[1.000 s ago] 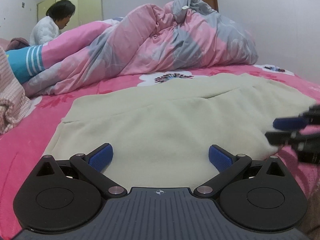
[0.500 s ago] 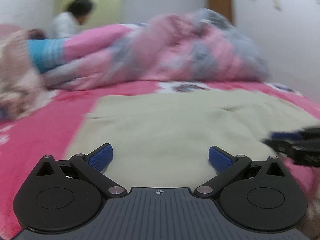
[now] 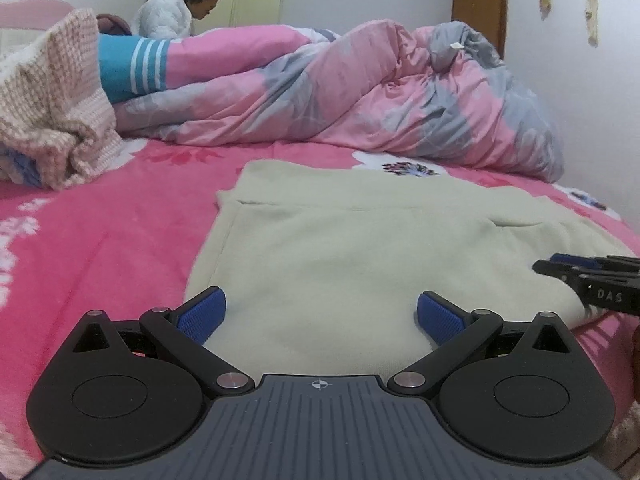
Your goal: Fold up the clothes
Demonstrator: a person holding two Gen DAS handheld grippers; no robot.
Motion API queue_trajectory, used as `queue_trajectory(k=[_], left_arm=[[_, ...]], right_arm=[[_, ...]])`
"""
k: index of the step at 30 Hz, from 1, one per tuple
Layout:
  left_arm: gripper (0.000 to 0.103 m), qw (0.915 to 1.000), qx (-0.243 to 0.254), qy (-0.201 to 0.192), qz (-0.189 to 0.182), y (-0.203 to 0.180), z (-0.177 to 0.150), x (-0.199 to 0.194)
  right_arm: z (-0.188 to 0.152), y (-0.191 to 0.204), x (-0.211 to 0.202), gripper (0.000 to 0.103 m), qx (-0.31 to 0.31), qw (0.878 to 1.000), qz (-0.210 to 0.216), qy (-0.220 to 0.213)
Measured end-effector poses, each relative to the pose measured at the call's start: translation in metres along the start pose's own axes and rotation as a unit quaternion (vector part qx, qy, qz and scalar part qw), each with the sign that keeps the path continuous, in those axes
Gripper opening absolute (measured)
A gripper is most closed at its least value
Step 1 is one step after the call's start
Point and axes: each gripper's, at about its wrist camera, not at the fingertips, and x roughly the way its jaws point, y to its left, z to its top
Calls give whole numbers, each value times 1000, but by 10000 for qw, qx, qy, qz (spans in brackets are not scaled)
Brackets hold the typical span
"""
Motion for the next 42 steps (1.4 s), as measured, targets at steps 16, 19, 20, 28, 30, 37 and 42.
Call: queue_trajectory(k=[16,19,20,28,30,37,42], left_arm=[[103,9964,552,623,149,-51,24,76],[103,9961,536,681,152,-50,26,76],[103,9961,533,683,152,-50,27,77],[103,9943,415,929,310,-56,34,79],[103,9936,394,999,352,-57,35,80],[103,9903,265,1252,542,-61,40,82],[103,9882,213,1399,591,-61,44,84]], right_arm=[[-3,1,2,37,73,10000,-1,-68],[-5,-1,1,38,95,9998,33,-163],[-6,-1,1,38,103,9998,38,-183],[15,-1,-1,52,81,9999,-33,118],[31,-5,-8,73,219,9995,-205,-91],[32,-25,35,103,269,9937,-868,660],[31,-17,41,103,12,9916,-1066,739]])
